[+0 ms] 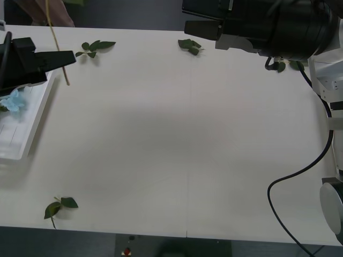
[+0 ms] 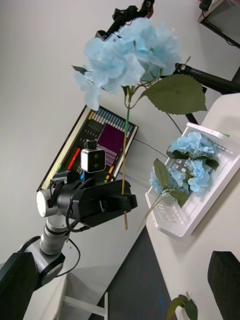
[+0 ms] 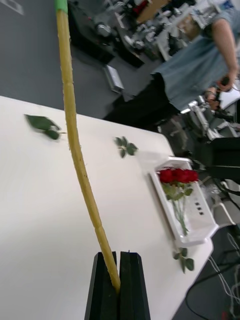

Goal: Put the red flowers into the right box and the blue flowers into the left box

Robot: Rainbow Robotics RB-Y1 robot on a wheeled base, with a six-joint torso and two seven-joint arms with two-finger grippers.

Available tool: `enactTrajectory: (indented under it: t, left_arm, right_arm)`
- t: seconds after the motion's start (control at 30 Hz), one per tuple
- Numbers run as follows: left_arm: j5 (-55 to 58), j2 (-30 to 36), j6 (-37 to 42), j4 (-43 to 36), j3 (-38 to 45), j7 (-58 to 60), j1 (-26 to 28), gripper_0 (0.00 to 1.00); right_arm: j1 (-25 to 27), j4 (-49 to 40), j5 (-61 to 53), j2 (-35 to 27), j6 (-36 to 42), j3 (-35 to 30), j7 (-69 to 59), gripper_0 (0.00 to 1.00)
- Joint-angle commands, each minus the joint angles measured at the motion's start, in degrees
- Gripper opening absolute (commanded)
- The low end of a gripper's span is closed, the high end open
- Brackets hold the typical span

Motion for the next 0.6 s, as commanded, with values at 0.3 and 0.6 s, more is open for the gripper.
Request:
enactTrajectory:
  t: [0.3,0.6]
  left_arm:
    - [0.8,2.8,-0.4,11.5,5.1,-0.7,5.2,0.0]
    - [-1.6,3.4,-0.1,19.6,5.0,-2.2,6.5,0.0]
  right_arm:
    - [0.4,-1.9,-1.0,-7.0,-0.9,-0.7,4.7,1.0]
    - [1.3,-1.9,2.2,-13.7,6.0,-2.8,7.0,1.0]
